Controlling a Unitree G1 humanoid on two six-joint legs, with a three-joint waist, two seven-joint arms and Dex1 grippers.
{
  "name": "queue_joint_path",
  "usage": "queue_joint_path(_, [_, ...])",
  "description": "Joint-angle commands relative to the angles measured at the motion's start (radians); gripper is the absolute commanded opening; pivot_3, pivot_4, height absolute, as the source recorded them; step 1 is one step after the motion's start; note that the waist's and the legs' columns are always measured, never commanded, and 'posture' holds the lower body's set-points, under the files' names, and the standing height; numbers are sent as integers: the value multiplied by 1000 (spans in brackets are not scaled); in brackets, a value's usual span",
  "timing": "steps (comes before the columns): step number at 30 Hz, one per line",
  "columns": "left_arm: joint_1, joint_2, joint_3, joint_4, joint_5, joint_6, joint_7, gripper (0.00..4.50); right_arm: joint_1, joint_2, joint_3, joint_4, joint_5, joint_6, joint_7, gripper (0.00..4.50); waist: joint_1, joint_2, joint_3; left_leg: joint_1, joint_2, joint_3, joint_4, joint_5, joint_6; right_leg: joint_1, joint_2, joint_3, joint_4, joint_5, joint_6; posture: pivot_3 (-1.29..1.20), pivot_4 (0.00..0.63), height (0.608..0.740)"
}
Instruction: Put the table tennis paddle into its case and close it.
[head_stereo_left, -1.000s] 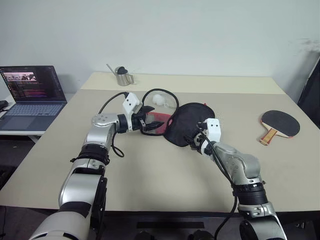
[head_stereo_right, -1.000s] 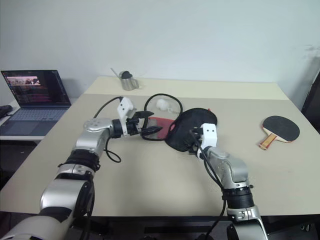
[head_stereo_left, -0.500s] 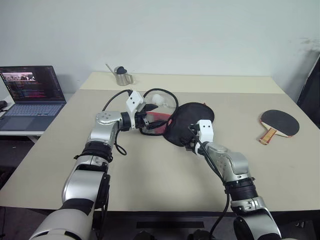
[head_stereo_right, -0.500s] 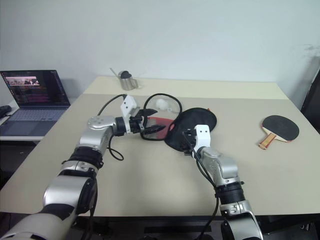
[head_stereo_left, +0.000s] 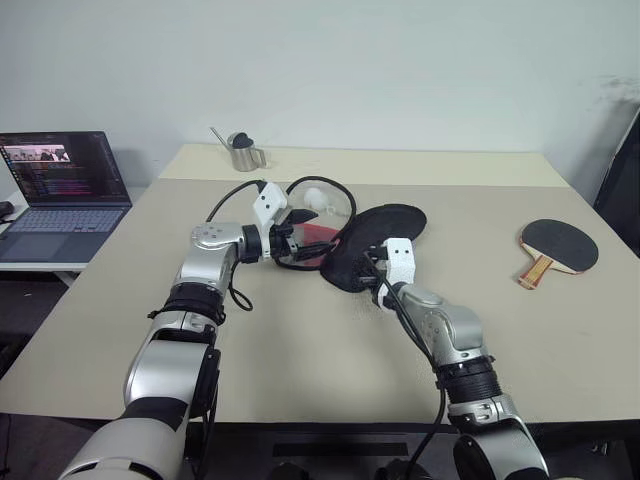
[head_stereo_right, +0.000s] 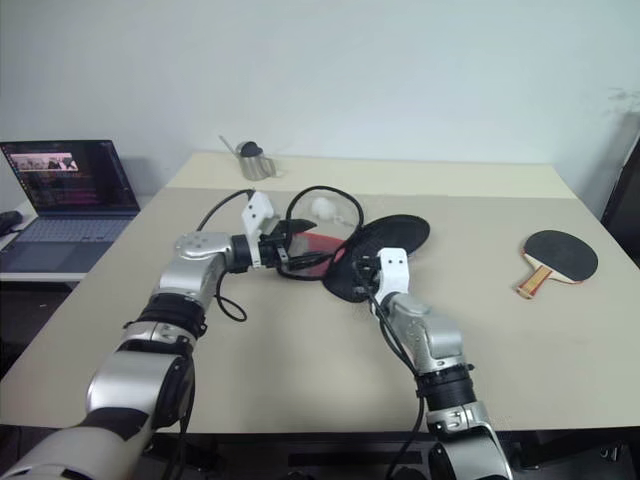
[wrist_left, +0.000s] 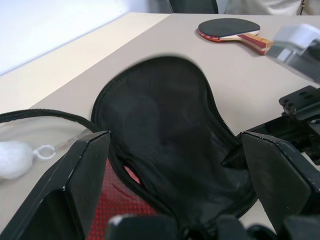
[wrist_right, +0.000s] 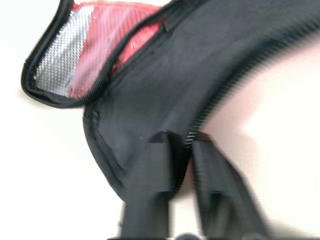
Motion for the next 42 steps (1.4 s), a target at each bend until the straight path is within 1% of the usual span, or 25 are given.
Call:
queue_joint_path(1, [-1, 0, 7, -53, -33, 6, -45, 4500, 27, 4, -26, -98, 20, 46, -10, 16, 0, 0, 0, 0, 0, 0, 0, 0, 0, 0, 0, 0, 0, 0, 0, 0, 150, 740])
queue_joint_path(4, [12, 7, 6, -76, -42, 28, -87, 4500, 59, -6, -52, -161, 39, 101, -10, 16, 0, 0, 0, 0, 0, 0, 0, 0, 0, 0, 0, 0, 0, 0, 0, 0, 150, 740])
queue_joint_path(7, [34, 14, -7, -111, -47, 53, -133, 4500, 103, -30, -133, -275, 92, 212, -11, 16, 1, 0, 0, 0, 0, 0, 0, 0, 0, 0, 0, 0, 0, 0, 0, 0, 150, 740])
queue_joint_path(10, [42, 9, -12, -126, -44, 62, -140, 4500, 125, -92, -190, -357, 130, 301, 7, 16, 3, 0, 0, -1, 0, 0, 0, 0, 0, 0, 0, 0, 0, 0, 0, 0, 150, 740])
queue_joint_path(14, [39, -3, -17, -127, -42, 63, -133, 4500, 133, -171, -246, -404, 161, 379, 31, 16, 2, 0, 0, -1, 0, 0, 2, 0, 0, 0, 0, 0, 0, 0, 0, 0, 150, 740])
queue_joint_path(17, [31, -21, -26, -120, -40, 55, -135, 4500, 140, -266, -273, -415, 176, 425, 75, 16, 1, 0, 0, 0, 0, -1, 2, 0, 0, 0, 0, 0, 1, 0, 0, 0, 150, 740])
queue_joint_path(22, [19, -41, -37, -108, -37, 46, -135, 4500, 133, -369, -275, -385, 180, 438, 125, 16, 2, 0, 0, -1, 0, 0, 2, 0, 0, 0, 0, 0, 0, 0, 0, 0, 150, 740])
queue_joint_path(26, [10, -61, -43, -104, -36, 43, -133, 4500, 122, -473, -255, -312, 164, 421, 194, 16, 2, 0, 0, -1, 0, 0, 2, 0, 0, 0, 0, 0, 0, 0, 0, 0, 150, 740])
queue_joint_path(32, [10, -75, -46, -104, -34, 39, -130, 4500, 74, -569, -206, -182, 128, 356, 260, 16, 2, 0, 0, -1, -1, 1, 2, 0, 0, 0, 0, 1, 0, 0, 1, 0, 150, 740])
queue_joint_path(35, [13, -77, -46, -106, -34, 40, -130, 4500, 41, -588, -178, -126, 111, 322, 284, 16, 1, 0, 0, -1, -1, 1, 2, 0, 0, 0, 0, 1, 0, 0, 1, 0, 150, 740])
queue_joint_path(40, [16, -78, -45, -106, -34, 39, -124, 4500, -4, -569, -168, -70, 92, 275, 287, 16, 1, 0, 0, -1, -1, 1, 2, 0, 0, 0, 0, 1, 0, 0, 1, 0, 150, 740])
queue_joint_path(42, [17, -78, -45, -107, -34, 40, -122, 4500, -15, -561, -164, -51, 78, 253, 279, 442, 1, 0, 0, -1, -1, 1, 2, 0, 0, 0, 0, 1, 0, 0, 1, 0, 150, 740])
